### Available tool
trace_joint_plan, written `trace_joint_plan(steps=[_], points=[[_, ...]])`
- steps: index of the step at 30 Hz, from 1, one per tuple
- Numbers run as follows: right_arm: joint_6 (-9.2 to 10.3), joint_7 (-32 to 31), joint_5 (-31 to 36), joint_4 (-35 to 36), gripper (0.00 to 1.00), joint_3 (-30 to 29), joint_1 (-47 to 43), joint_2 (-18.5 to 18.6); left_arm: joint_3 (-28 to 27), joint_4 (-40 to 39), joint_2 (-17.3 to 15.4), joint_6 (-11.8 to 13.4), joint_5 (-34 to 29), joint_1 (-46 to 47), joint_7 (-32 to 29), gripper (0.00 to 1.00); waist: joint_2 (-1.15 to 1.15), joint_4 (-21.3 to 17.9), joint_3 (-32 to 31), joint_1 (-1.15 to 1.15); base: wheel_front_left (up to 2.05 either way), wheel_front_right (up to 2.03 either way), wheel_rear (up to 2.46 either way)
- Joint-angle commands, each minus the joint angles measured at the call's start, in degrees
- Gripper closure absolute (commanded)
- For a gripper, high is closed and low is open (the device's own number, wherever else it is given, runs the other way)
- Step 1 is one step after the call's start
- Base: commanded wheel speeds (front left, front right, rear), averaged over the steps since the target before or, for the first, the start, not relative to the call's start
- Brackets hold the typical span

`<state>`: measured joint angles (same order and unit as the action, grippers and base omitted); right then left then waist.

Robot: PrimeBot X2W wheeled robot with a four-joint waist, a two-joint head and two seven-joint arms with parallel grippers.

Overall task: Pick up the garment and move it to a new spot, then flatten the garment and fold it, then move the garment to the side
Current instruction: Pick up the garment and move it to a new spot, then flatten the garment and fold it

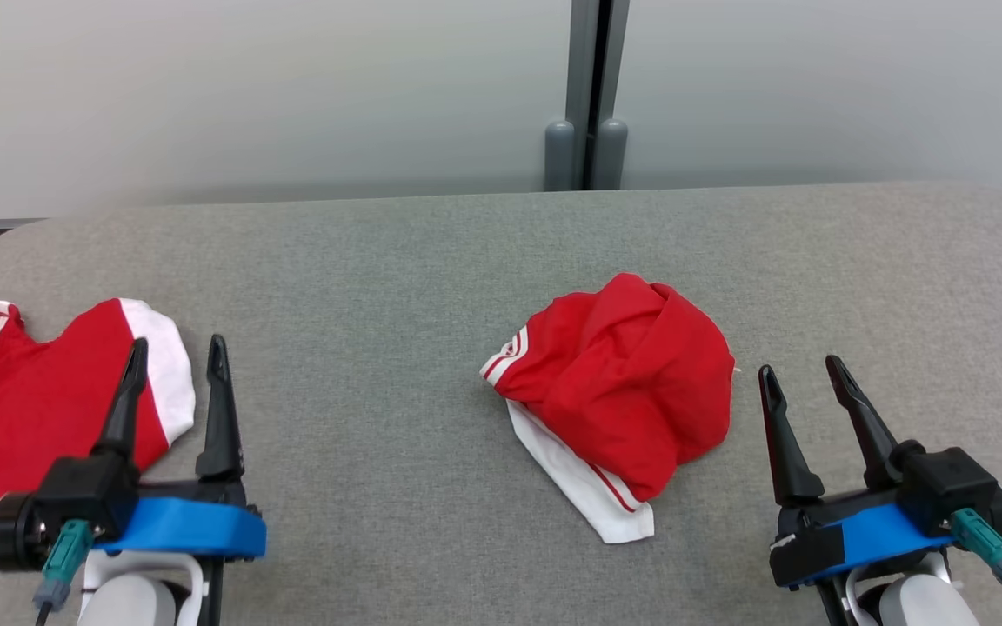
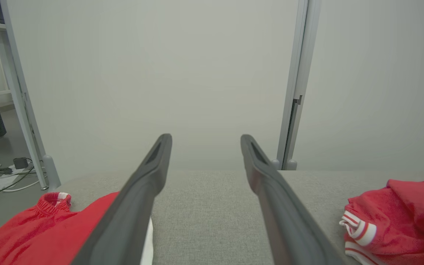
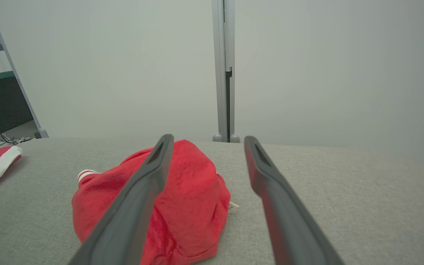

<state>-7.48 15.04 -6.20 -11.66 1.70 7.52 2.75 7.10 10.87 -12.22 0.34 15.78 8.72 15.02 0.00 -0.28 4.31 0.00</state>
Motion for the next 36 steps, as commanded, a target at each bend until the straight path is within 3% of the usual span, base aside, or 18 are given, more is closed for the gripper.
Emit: trace_joint_plan(steps=[1, 14, 31, 36], points=[[-0.03, 0.2, 0.0, -0.2, 0.00, -0.2, -1.1, 0.2, -0.9, -0.5, 0.2, -0.5, -0.8, -1.3, 0.2, 0.00, 0.00, 0.3, -0.3, 0.00, 0.00, 0.00, 0.00], [-0.03, 0.2, 0.7, -2.7, 0.00, -0.6, -2.9, 0.2, -6.4, -1.3, 4.2, -2.6, -4.3, -9.9, 0.2, 0.00, 0.00, 1.9, -3.1, 0.00, 0.00, 0.00, 0.00], [-0.03, 0.2, 1.0, -4.1, 0.00, -0.1, -2.2, 0.2, -9.3, 0.5, 6.3, -5.2, -7.3, -9.0, 0.2, 0.00, 0.00, 1.4, -3.3, 0.00, 0.00, 0.00, 0.00], [-0.03, 0.2, 1.0, -4.1, 0.00, 0.1, -1.8, 0.2, -7.4, 0.9, 6.7, -6.4, -7.8, -7.6, 0.2, 0.00, 0.00, 1.0, -3.0, 0.00, 0.00, 0.00, 0.00]])
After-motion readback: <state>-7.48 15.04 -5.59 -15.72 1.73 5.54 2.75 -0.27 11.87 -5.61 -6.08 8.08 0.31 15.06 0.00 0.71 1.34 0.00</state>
